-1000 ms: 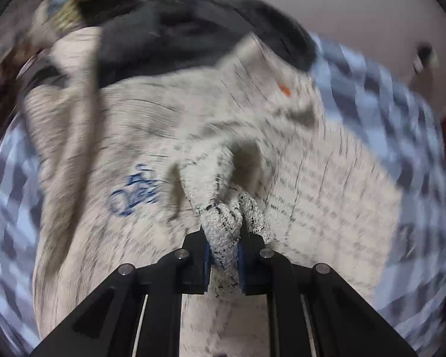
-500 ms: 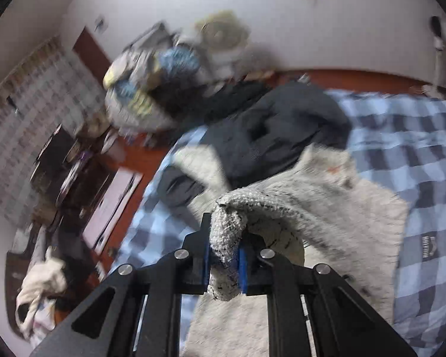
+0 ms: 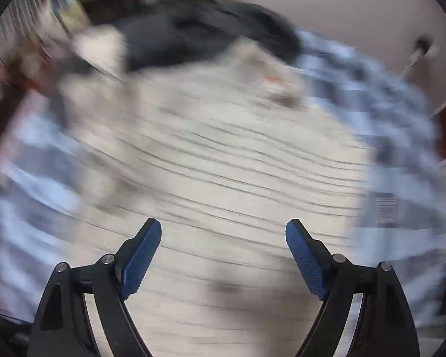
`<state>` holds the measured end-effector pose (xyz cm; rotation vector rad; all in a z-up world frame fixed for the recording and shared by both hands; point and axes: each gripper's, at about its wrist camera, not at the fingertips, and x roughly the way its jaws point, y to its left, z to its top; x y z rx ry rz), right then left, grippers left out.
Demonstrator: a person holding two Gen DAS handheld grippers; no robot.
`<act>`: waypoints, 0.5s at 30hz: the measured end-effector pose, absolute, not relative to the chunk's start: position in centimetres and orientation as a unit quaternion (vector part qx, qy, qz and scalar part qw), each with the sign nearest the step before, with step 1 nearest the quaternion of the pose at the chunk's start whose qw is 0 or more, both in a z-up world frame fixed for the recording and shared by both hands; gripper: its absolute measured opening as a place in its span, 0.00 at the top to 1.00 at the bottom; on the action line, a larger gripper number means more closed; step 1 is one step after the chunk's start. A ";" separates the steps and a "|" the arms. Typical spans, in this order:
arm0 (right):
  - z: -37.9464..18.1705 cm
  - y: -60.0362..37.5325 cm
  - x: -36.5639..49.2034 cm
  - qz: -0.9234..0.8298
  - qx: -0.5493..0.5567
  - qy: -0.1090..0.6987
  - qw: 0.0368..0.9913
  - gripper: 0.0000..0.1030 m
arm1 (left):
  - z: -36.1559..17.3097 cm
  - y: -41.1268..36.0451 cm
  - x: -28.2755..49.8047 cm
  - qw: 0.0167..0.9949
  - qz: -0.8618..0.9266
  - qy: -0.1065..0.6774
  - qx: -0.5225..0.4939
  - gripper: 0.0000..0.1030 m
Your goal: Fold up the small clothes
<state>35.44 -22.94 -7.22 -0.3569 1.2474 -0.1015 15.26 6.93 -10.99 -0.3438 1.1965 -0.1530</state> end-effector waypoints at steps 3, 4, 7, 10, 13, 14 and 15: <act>-11.9 -28.7 34.3 -0.107 -0.216 0.608 0.757 0.19 | -11.2 6.8 15.3 0.808 -0.070 0.563 -0.157 0.94; -13.3 -30.4 34.1 -0.117 -0.208 0.621 0.747 0.19 | -11.3 6.8 15.3 0.807 -0.070 0.565 -0.157 0.94; -15.3 -33.2 34.7 -0.122 -0.144 0.640 0.745 0.19 | -11.9 6.9 15.5 0.804 -0.061 0.571 -0.154 0.94; -14.9 -34.5 35.4 -0.110 -0.070 0.632 0.764 0.20 | -12.6 6.9 15.7 0.799 -0.053 0.580 -0.151 0.94; -14.7 -35.0 36.4 -0.118 -0.048 0.625 0.770 0.87 | -13.2 6.9 15.9 0.794 -0.048 0.587 -0.152 0.94; -14.0 -35.9 36.5 -0.133 -0.024 0.617 0.775 0.89 | -13.2 6.9 15.9 0.793 -0.047 0.588 -0.152 0.94; -13.3 -36.8 36.6 -0.145 -0.011 0.605 0.783 0.89 | -13.3 6.9 15.9 0.793 -0.046 0.588 -0.151 0.94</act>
